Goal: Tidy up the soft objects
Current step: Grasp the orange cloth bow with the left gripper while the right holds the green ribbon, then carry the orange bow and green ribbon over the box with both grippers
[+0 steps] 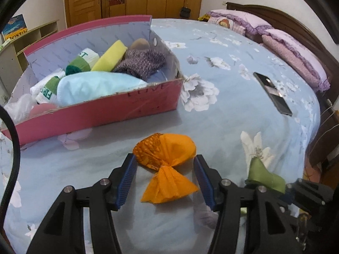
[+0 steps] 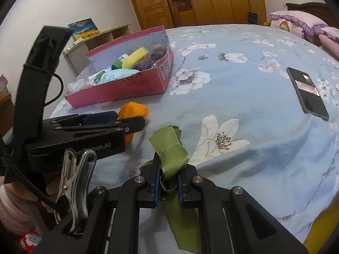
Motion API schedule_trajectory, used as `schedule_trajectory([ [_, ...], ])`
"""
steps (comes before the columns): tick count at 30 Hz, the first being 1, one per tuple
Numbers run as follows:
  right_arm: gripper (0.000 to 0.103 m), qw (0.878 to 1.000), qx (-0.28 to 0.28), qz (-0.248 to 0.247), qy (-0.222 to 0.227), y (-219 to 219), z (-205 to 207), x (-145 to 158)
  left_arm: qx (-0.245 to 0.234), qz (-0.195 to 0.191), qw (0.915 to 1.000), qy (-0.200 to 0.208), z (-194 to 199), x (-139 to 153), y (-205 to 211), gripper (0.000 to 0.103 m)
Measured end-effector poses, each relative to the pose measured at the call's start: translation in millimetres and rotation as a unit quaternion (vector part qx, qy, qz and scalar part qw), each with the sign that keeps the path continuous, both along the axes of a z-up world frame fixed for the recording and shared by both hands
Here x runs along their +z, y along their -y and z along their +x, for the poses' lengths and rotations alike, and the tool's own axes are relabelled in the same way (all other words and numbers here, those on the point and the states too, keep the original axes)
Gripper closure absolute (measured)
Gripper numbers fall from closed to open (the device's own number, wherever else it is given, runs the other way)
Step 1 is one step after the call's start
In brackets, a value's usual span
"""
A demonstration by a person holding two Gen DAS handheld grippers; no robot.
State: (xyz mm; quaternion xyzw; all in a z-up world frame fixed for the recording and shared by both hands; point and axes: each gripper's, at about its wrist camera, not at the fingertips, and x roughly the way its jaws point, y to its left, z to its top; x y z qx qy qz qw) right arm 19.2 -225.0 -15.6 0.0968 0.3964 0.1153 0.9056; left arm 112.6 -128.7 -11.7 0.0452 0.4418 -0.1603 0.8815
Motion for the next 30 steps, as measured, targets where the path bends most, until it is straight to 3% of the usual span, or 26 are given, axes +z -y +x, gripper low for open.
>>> schedule_trajectory([
  [11,0.09,1.0,0.001,0.011,-0.009,3,6,-9,0.013,0.001,0.9999,0.004,8,-10,1,0.046],
  [13,0.09,1.0,0.001,0.011,-0.009,3,6,-9,0.015,-0.002,0.9999,0.007,8,-9,-2,0.064],
  [16,0.09,1.0,0.0,0.011,-0.008,3,6,-9,0.016,-0.007,0.9998,0.009,5,-6,-8,0.074],
  [30,0.09,1.0,0.011,-0.002,0.006,-11,0,5,0.027,-0.011,0.9988,0.039,-21,15,-34,0.075],
])
